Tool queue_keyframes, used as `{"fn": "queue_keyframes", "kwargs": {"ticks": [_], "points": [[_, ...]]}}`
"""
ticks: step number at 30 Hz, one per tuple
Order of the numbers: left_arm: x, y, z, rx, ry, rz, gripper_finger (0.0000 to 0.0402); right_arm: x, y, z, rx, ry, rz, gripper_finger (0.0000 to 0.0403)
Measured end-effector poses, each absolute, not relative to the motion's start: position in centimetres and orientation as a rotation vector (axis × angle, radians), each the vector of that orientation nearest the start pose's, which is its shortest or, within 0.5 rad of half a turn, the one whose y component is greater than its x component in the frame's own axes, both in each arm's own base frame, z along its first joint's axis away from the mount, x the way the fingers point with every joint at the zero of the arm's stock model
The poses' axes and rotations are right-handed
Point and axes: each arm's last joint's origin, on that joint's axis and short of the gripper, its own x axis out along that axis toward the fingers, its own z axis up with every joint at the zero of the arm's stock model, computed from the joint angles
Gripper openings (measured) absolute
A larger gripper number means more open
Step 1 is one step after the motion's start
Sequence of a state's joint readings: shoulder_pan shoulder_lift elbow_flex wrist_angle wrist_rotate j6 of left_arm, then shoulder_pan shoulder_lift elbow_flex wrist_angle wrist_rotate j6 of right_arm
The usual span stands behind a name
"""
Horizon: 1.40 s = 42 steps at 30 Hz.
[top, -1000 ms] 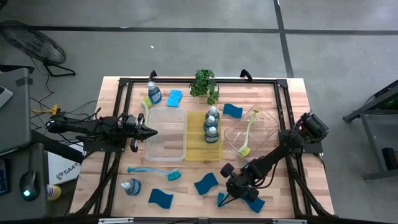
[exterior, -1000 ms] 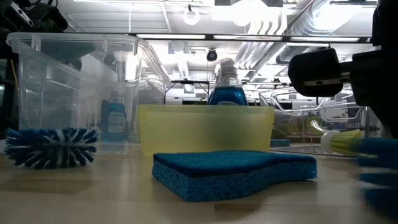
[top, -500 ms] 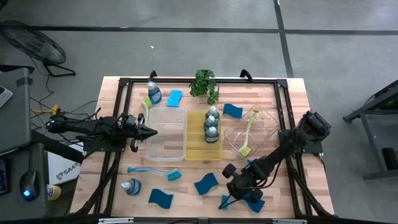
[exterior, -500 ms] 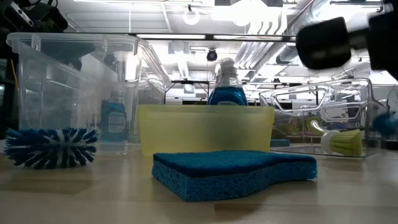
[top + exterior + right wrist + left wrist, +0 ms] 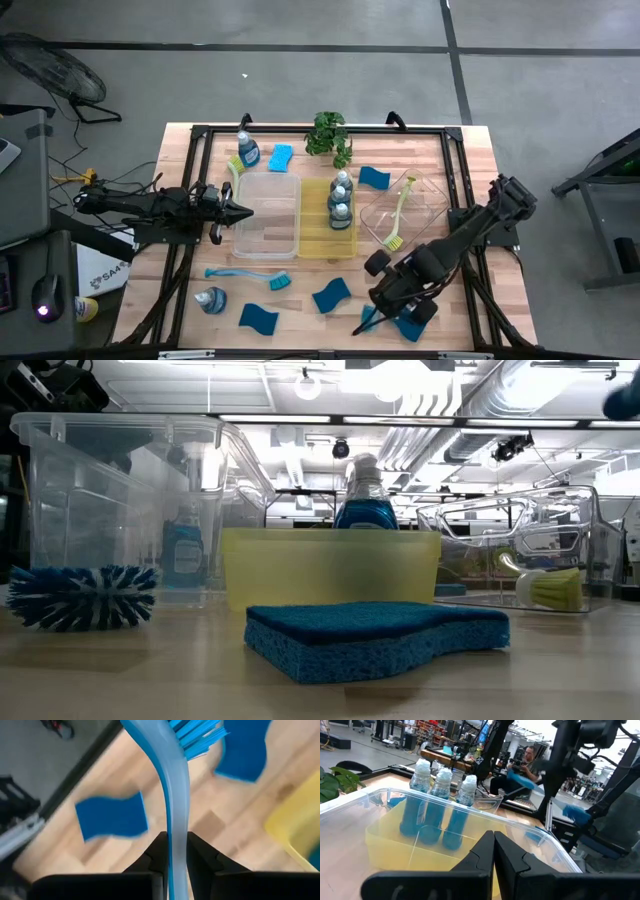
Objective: Pick & Place Kitchen Sink Supplies
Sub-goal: Put the blue toilet brush into the transparent bin
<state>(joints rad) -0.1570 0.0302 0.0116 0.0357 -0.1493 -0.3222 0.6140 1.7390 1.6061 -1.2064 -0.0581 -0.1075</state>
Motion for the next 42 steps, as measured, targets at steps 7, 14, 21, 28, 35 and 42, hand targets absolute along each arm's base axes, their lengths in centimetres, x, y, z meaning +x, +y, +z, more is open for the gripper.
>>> {"fn": "queue_keyframes", "kwargs": {"ticks": [7, 14, 21, 28, 35, 42], "points": [[9.8, -1.1, 16.9, -0.325, -0.015, -0.010, 0.0002, 27.0, 17.6, 31.2, -0.566, 1.390, 0.542, 0.0036], [9.8, -1.1, 16.9, -0.325, -0.015, -0.010, 0.0002, 26.1, 15.6, 32.6, -0.550, 1.392, 0.497, 0.0039], [9.8, -1.1, 16.9, -0.325, -0.015, -0.010, 0.0002, 23.6, 12.1, 32.8, -0.510, 1.405, 0.440, 0.0040], [9.8, -1.1, 16.9, -0.325, -0.015, -0.010, 0.0002, 21.6, 8.2, 31.7, -0.496, 1.448, 0.354, 0.0039], [9.8, -1.1, 16.9, -0.325, -0.016, -0.011, 0.0002, 20.6, 4.7, 30.6, -0.629, 1.489, 0.376, 0.0041], [9.8, -1.1, 16.9, -0.325, -0.015, -0.010, 0.0002, 21.1, 2.0, 28.6, -0.760, 1.512, 0.441, 0.0045]]}}
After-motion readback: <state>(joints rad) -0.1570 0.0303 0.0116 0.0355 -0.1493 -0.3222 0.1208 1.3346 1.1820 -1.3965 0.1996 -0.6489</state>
